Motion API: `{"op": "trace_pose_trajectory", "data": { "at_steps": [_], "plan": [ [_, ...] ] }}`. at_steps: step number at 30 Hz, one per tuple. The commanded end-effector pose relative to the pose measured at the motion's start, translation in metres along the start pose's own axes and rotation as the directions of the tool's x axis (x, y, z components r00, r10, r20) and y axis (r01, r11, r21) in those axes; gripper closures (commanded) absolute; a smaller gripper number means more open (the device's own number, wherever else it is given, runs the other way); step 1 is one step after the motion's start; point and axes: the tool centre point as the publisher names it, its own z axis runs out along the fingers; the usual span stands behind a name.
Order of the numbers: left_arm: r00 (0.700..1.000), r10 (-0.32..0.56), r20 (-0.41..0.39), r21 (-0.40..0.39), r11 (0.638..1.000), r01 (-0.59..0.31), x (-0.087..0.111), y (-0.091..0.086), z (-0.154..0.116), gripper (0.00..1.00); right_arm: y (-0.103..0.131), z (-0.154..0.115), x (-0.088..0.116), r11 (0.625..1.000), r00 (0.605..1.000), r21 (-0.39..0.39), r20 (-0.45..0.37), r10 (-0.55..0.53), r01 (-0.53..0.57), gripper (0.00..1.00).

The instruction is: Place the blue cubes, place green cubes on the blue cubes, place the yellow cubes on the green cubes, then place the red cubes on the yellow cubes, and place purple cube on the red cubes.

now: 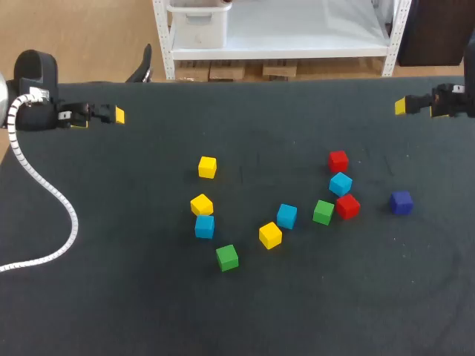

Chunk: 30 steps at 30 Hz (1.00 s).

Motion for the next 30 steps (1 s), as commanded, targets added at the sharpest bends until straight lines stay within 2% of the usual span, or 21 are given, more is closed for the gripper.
{"op": "trace_pose_trajectory", "data": {
  "at_steps": [1,14,16,17,19,20,21,22,26,27,28,29,30],
  "plan": [
    [1.0,-0.002,-0.004,-0.007,1.0,0.002,0.0,-0.002,0.0,0.0,0.001,-0.001,0.0,1.0,1.0,0.003,0.001,0.0,0.0,0.0],
    [1.0,-0.002,-0.004,-0.007,1.0,0.002,0.0,-0.002,0.0,0.0,0.001,-0.001,0.0,1.0,1.0,0.003,0.001,0.0,0.0,0.0],
    [0.993,0.116,-0.01,0.009,0.993,-0.116,-0.004,-0.003,0.0,0.0,0.001,-0.001,0.0,1.0,1.0,0.003,0.001,0.0,0.0,0.0],
    [0.98,0.195,-0.038,0.004,0.981,-0.195,-0.006,-0.003,0.001,0.0,0.001,-0.001,0.0,1.0,1.0,0.003,0.001,0.0,0.0,0.0],
    [0.924,0.375,-0.077,0.008,0.927,-0.375,-0.011,-0.005,0.001,0.0,0.001,-0.001,0.0,1.0,1.0,0.003,0.001,0.0,0.0,0.0],
    [0.886,0.453,-0.1,0.009,0.891,-0.454,-0.012,-0.005,0.001,0.0,0.001,-0.001,0.0,1.0,1.0,0.003,0.001,0.0,0.0,0.0],
    [0.859,0.499,-0.112,0.006,0.865,-0.501,-0.013,-0.005,0.001,0.0,0.001,-0.001,0.0,1.0,1.0,0.003,0.001,0.0,0.0,0.0],
    [0.808,0.575,-0.128,0.035,0.817,-0.576,-0.014,-0.006,0.001,0.0,0.001,-0.001,0.0,1.0,1.0,0.003,0.001,0.0,0.0,0.0],
    [0.68,0.726,-0.098,0.112,0.687,-0.718,-0.02,-0.007,-0.006,0.0,0.001,-0.001,0.0,1.0,1.0,0.003,0.001,0.0,0.0,0.0],
    [0.621,0.778,-0.089,0.144,0.627,-0.765,-0.022,-0.008,-0.008,0.0,0.001,-0.001,0.0,1.0,1.0,0.003,0.001,0.0,0.0,0.0],
    [0.575,0.814,-0.083,0.172,0.58,-0.796,-0.022,-0.008,-0.008,0.0,0.001,-0.001,0.0,1.0,1.0,0.003,0.001,0.0,0.0,0.0],
    [0.544,0.835,-0.083,0.192,0.549,-0.814,-0.022,-0.009,-0.008,0.0,0.001,-0.001,0.0,1.0,1.0,0.003,0.001,0.0,0.0,0.0],
    [0.46,0.886,-0.056,0.236,0.459,-0.856,-0.022,-0.011,-0.01,0.0,0.001,-0.001,0.0,1.0,1.0,0.003,0.001,0.0,0.0,0.0]
  ]
}}
